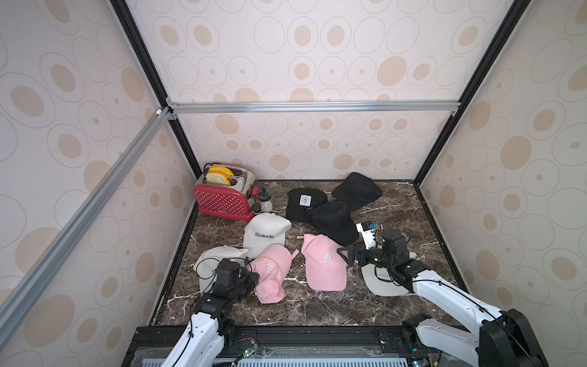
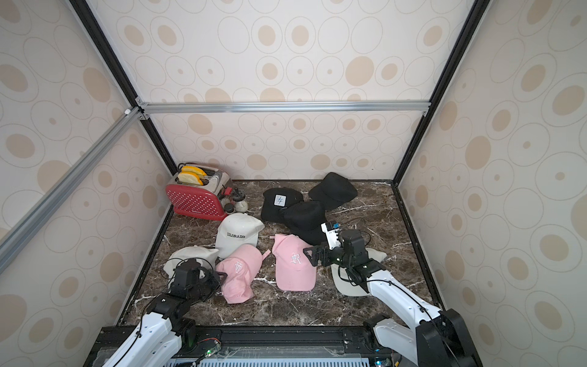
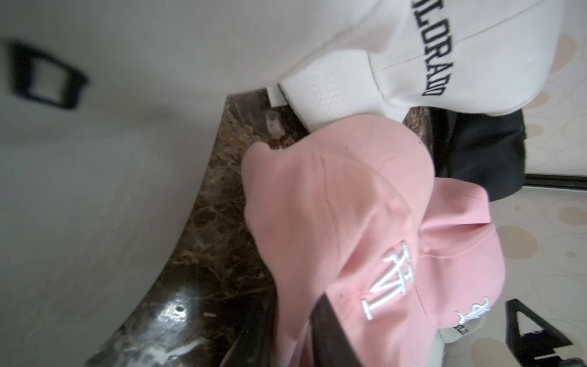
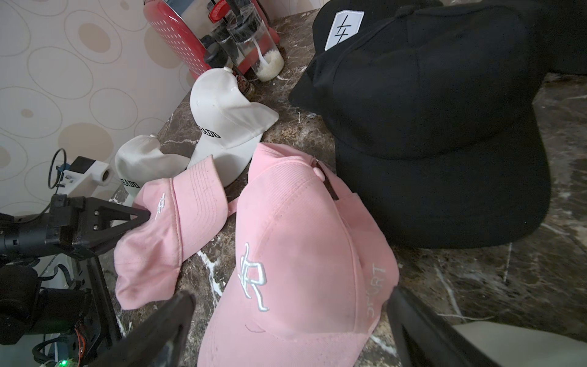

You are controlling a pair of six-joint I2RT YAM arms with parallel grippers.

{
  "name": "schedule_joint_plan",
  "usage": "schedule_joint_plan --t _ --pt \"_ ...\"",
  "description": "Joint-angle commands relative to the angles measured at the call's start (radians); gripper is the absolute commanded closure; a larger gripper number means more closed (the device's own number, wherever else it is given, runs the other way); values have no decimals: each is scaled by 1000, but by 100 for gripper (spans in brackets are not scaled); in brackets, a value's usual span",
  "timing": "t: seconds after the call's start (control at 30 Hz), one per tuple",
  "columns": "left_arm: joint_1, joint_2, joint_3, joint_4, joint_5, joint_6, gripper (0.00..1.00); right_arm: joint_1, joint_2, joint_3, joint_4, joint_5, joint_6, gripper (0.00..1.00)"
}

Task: Stack the baseball caps by color
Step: Pick up the baseball cap from the center of the board.

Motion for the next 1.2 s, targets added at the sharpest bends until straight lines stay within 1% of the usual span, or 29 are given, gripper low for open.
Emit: schedule_joint_plan --t 0.0,0.13,0.3,0.47,0.53,0.63,0.7,0.8,0.9,0.97,1.03,1.1,1.17 --pt "5 -30 54 -28 -21 49 99 8 6 22 3 9 2 0" --pt "6 -34 104 -46 -20 116 100 8 12 45 -39 26 -21 0" --pt "5 0 124 44 22 191 100 8 14 90 -120 39 -66 0" --pt "6 -35 144 119 39 239 100 8 -3 114 -146 58 -74 0" --pt "5 -70 157 132 17 251 100 8 -7 125 -153 67 -73 0" --pt "5 -110 197 89 -65 277 100 8 -20 135 -172 91 -77 0" --pt "3 -109 229 77 -73 311 100 8 -39 136 -187 117 -81 0" --pt "4 -74 271 78 -47 325 100 8 -83 122 -197 168 -96 0" --pt "3 2 317 91 8 326 100 8 -135 109 -206 220 -128 0" --pt "0 49 329 154 79 328 100 8 -163 109 -219 253 -148 0" --pt "-10 78 329 215 123 345 100 7 -175 119 -246 270 -143 0" --pt "-26 97 343 249 139 376 100 7 -165 140 -276 229 -141 0" --pt "-47 119 363 295 158 426 100 8 -147 168 -308 162 -132 0"
